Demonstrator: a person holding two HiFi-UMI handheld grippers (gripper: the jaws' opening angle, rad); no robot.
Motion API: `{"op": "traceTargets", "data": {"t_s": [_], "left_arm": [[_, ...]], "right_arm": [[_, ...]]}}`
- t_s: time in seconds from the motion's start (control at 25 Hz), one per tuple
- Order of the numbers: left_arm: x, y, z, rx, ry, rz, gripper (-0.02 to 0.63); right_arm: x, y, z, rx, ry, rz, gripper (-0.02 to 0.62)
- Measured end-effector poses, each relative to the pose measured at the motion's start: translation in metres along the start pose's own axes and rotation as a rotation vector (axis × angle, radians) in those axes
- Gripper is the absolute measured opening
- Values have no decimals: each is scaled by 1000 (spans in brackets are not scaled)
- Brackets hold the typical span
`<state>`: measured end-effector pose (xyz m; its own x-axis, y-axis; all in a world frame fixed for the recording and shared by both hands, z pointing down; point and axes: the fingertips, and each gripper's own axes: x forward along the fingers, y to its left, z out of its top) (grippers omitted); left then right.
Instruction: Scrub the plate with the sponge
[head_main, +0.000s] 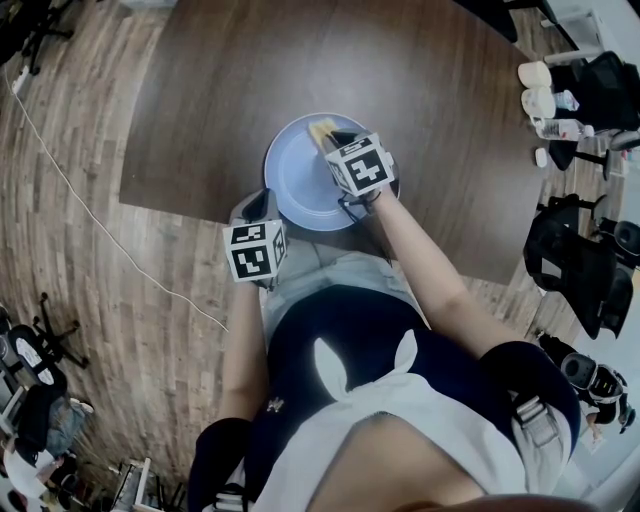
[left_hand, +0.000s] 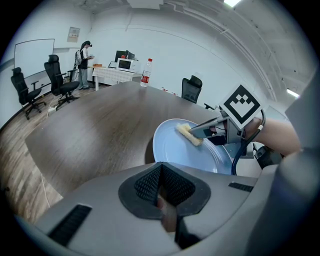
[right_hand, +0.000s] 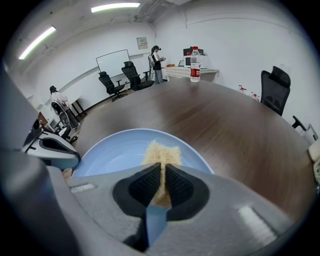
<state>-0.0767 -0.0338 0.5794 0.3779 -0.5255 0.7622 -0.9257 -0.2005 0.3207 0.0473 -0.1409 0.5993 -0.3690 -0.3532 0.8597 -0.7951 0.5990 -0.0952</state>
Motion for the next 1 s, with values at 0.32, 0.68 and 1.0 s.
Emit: {"op": "traceTargets", "data": {"t_s": [0.32,0.68,1.0], "left_arm": [[-2,3,-1,-1,-4,-3,6],[-5,1,-2,-1,-13,5,6],[-6,2,-4,-2,-22,16,6]], "right_arm": [[-5,-9,-5,11,18,-32,28],[-18,-23,-21,20,39,-68,28],[-24,-27,-31,22,44,-87,28]]}}
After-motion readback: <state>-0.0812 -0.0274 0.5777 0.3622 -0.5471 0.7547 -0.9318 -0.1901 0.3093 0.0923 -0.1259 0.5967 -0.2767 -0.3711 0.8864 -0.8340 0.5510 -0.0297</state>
